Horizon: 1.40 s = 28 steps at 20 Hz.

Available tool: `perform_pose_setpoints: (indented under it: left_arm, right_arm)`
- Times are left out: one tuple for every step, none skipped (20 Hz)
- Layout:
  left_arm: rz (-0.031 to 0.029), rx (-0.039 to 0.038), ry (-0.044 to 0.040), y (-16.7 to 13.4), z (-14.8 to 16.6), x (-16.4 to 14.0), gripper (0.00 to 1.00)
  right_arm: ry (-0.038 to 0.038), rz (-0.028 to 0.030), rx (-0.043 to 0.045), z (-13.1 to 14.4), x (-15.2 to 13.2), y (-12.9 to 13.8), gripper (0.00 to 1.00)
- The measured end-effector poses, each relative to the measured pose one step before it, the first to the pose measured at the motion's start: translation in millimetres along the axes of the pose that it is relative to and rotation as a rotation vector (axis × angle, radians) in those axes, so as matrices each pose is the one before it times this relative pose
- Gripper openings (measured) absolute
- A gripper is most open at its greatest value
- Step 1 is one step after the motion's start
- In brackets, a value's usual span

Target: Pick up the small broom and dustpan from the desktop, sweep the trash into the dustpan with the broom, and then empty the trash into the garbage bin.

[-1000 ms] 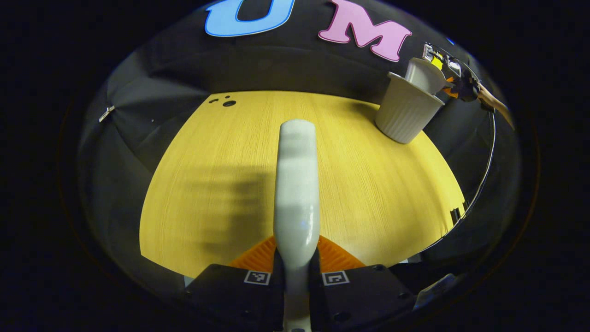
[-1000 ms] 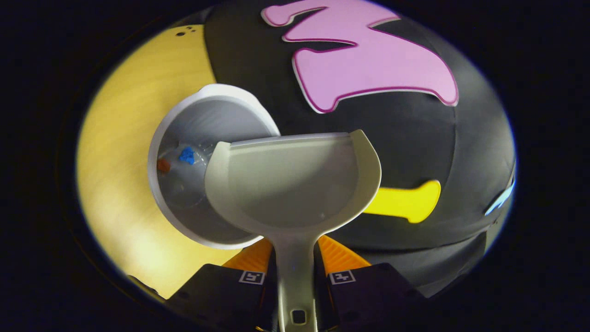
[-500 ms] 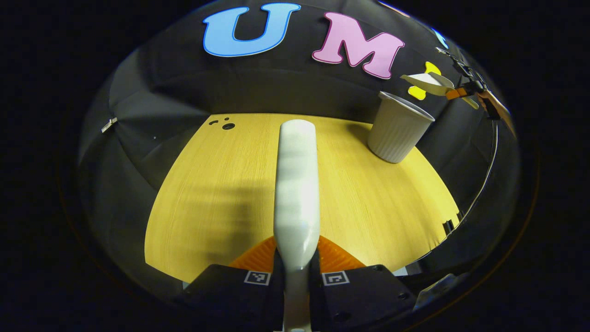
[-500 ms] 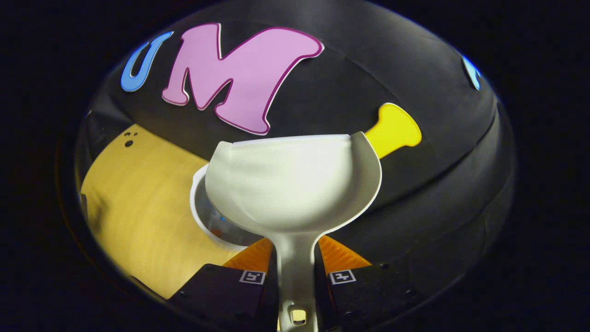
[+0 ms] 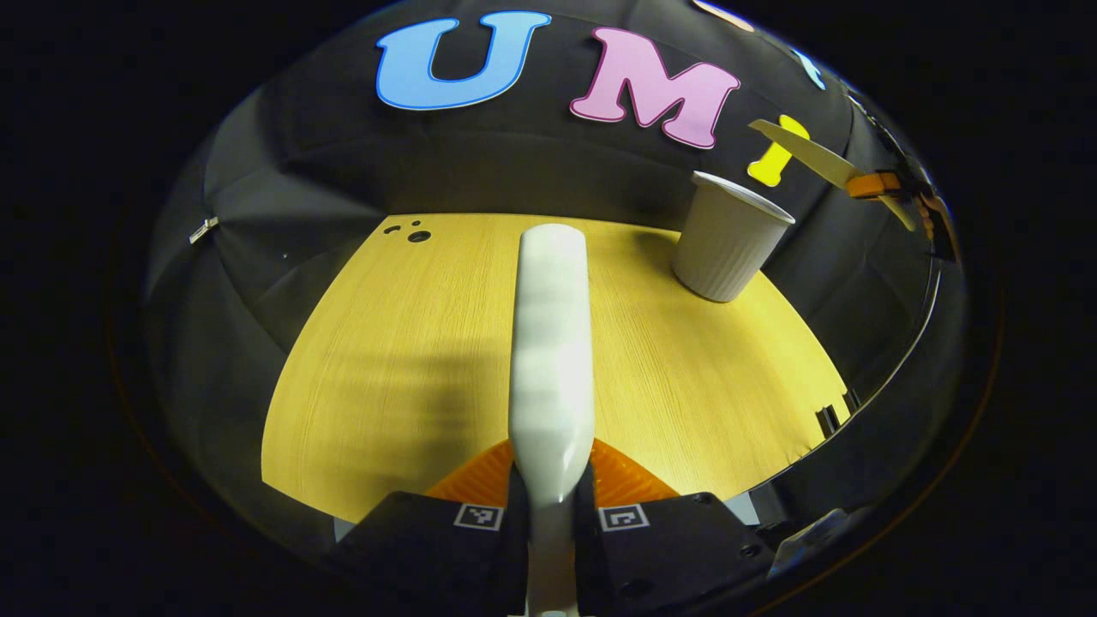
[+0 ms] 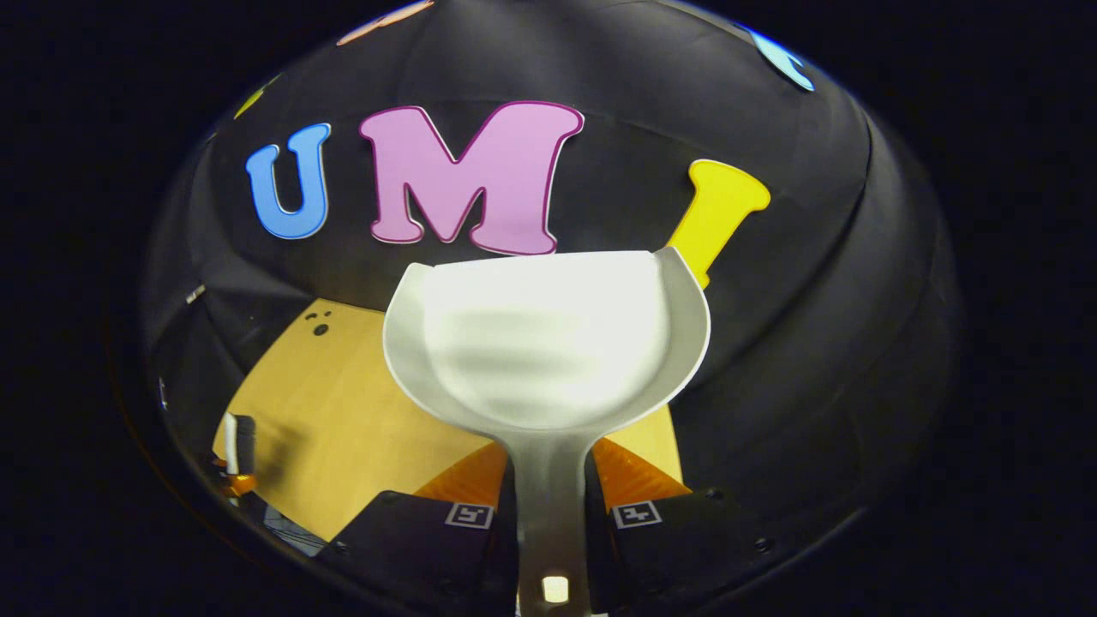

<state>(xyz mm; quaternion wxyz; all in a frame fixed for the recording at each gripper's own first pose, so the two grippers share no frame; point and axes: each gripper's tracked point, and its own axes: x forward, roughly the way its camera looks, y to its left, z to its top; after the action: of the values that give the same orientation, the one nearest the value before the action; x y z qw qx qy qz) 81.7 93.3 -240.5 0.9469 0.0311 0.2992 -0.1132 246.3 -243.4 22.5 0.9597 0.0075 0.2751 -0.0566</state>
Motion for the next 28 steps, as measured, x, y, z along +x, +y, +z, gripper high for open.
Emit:
perform_pose_setpoints:
  left_arm:
    - [0.00213, 0.0012, 0.00089, -0.04, -2.11, 2.32, 0.26]
    - [0.00198, 0.00019, 0.00373, 0.14, -1.01, 2.12, 0.24]
    - [0.00396, 0.0006, 0.00254, 0.03, -1.14, 2.91, 0.24]
    - [0.00433, -0.00129, 0.00354, 0.57, -0.75, 2.48, 0.24]
    - [0.00328, -0.00142, 0.00277, 0.37, -1.44, 2.99, 0.24]
    - [0.00332, -0.00139, 0.00072, 0.31, 0.29, 1.67, 0.26]
    - [0.0042, -0.00129, 0.00229, 0.93, -1.59, 1.62, 0.26]
    - [0.00375, -0.00302, 0.00298, 0.86, -0.95, 1.1, 0.24]
    - [0.00098, -0.00427, 0.00359, -0.26, -0.78, 2.62, 0.24]
    - [0.00194, -0.00279, 0.0068, -0.31, -1.05, 3.09, 0.26]
    - [0.00267, 0.00071, 0.00449, 0.97, -1.85, 4.31, 0.24]
    - [0.00492, 0.00107, 0.00265, 0.64, -0.73, 3.56, 0.24]
    - [0.00636, -0.00347, 0.00729, 1.18, -2.44, 5.2, 0.24]
    - [0.00366, -0.00813, 0.01198, 0.33, -2.66, 6.12, 0.26]
    - [0.00216, -0.01012, 0.01273, -0.27, -2.29, 7.94, 0.24]
    - [0.00147, -0.00496, 0.01282, -0.66, -2.07, 8.1, 0.26]
    - [0.00189, -0.00019, 0.01378, 0.08, -1.69, 6.9, 0.24]
    - [0.00336, 0.01085, 0.01801, -1.01, -0.45, 12.31, 0.24]
    - [0.00651, 0.01604, 0.01313, 0.15, 0.95, 10.07, 0.26]
    - [0.01589, 0.02055, 0.02318, 1.03, 0.18, 12.2, 0.26]
    - [0.00894, 0.01204, 0.01715, 1.59, 1.53, 8.26, 0.26]
    - [0.00411, 0.01, 0.01273, 0.51, 0.99, 7.71, 0.25]
    - [0.00381, 0.00412, 0.01234, -0.12, -0.66, 8.13, 0.27]
    - [0.0071, -0.0042, 0.01424, 1.21, 1.25, 7.41, 0.27]
    - [0.0073, -0.00872, 0.01222, -0.86, 0.31, 8.05, 0.27]
    - [0.00798, -0.00892, 0.01127, 0.55, 0.43, 7.07, 0.27]
    - [0.00604, -0.00569, 0.01191, -0.43, -0.54, 6.1, 0.27]
    - [0.00628, 0.00011, 0.01415, 0.11, 0.44, 4.43, 0.25]
  right_arm:
    - [-0.0025, 0.03261, 0.0162, -5.87, -6.49, 16.13, 0.35]
    - [-0.00155, 0.02841, 0.01578, -7.57, -4.29, 14.69, 0.35]
    - [0.00088, 0.02776, 0.01034, -12.56, -7.33, 15.72, 0.35]
    - [0.00003, 0.02495, 0.0117, -12.23, -3.8, 15.55, 0.35]
    - [0.00018, 0.02321, 0.01192, -16.68, -5.36, 15.77, 0.35]
    - [0.00371, 0.02258, 0.01218, -13.61, 0.13, 14.19, 0.35]
    - [0.00871, 0.02505, 0.00642, -12.96, 2.83, 13.1, 0.35]
    - [0.01499, 0.02219, -0.00303, -14.04, 2.99, 10.58, 0.35]
    - [0.02004, 0.01417, -0.00979, -15.65, 4.11, 9.75, 0.39]
    - [0.02149, 0.00997, -0.01543, -14.39, 4.46, 5.65, 0.35]
    - [0.01891, 0.00459, -0.01665, -14.26, 4.73, 3.25, 0.35]
    - [0.0174, -0.00032, -0.01058, -13.14, 7.48, 0.49, 0.35]
    - [0.02039, -0.00157, -0.00294, -13.88, 9.67, -1.26, 0.35]
    - [0.02514, 0.00185, 0.00328, -15.37, 10.75, 0.15, 0.35]
    - [0.02764, 0.00046, 0.00779, -16.04, 11.73, 0.88, 0.4]
    - [0.02939, 0.00007, 0.00791, -15.61, 12.99, 0.4, 0.35]
    - [0.02531, -0.00176, 0.01356, -14.38, 13.31, 0.59, 0.36]
    - [0.02758, -0.00499, 0.02249, -16.56, 16.38, -0.07, 0.31]
    - [0.02653, -0.00666, 0.01847, -10.87, 12.17, -2.12, 0.4]
    - [0.03224, -0.00957, 0.03358, -13.51, 14.25, -3.73, 0.31]
    - [0.02049, -0.00415, 0.02126, -7.05, 9.99, -0.93, 0.35]
    - [0.01956, -0.00459, 0.01166, -6.65, 8.04, -2.33, 0.35]
    - [0.02058, -0.00757, 0.00533, -7.39, 7.36, -2.8, 0.35]
    - [0.02199, -0.00952, 0.00204, -3.96, 9.93, -3.2, 0.35]
    - [0.02027, -0.00892, 0.00304, -2.54, 10.87, -1.08, 0.35]
    - [0.0103, -0.00793, 0.00567, -0.79, 7.64, -0.25, 0.36]
    - [0.00669, -0.00275, 0.00293, 1.27, 6.61, -1.8, 0.36]
    - [0.00427, -0.0035, -0.00283, 1.82, 5.78, -1.84, 0.36]
